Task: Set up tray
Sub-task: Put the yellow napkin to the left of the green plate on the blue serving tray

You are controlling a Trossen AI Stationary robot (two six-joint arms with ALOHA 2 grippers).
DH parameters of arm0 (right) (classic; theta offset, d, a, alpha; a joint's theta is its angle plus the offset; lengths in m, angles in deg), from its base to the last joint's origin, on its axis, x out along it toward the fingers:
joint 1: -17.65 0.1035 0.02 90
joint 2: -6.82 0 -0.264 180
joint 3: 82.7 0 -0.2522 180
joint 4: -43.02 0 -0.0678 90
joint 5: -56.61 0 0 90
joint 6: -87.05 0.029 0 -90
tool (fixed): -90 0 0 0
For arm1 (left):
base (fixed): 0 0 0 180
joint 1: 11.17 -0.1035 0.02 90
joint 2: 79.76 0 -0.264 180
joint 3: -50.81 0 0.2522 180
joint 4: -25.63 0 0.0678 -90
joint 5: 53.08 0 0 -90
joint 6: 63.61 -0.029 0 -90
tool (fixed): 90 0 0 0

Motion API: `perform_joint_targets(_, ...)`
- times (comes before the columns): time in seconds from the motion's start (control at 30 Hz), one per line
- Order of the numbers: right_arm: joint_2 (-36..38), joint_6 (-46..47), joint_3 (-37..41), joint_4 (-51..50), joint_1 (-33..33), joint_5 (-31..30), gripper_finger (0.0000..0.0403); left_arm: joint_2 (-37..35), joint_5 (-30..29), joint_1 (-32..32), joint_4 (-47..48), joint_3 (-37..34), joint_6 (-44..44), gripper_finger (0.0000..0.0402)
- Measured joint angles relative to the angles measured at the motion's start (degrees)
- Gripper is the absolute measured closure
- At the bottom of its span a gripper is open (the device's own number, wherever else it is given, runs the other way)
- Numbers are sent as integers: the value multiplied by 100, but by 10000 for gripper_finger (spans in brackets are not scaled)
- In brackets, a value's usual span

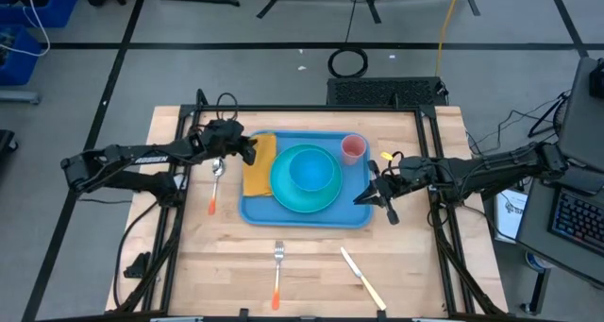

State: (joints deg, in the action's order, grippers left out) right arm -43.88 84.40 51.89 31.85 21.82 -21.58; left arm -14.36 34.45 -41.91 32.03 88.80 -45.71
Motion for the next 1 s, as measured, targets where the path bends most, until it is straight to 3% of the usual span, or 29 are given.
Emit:
perform_joint_targets(0.17, 0, -2, 2, 0, 1, -2, 390, 3, -245, 12, 381, 0, 59, 263)
perform_joint_targets(0.4, 0, -16, 2, 86, -1, -2, 390, 3, -366, 13, 90, 0, -442, 129)
perform_joint_targets(0.6, 0, -48, 2, 99, -1, 0, 390, -186, -282, 60, -37, 7, -523, 76)
perform_joint_targets(0.7, 0, -40, 2, 98, 0, 0, 390, -311, 212, 222, 48, 7, -537, 82)
perform_joint_targets(0.8, 0, -15, 4, 88, 0, 2, 390, -342, 354, 474, 363, 7, -498, 120)
perform_joint_targets(1.0, 0, 2, 6, 86, 2, 2, 390, -355, 379, 863, 745, 7, -237, 285)
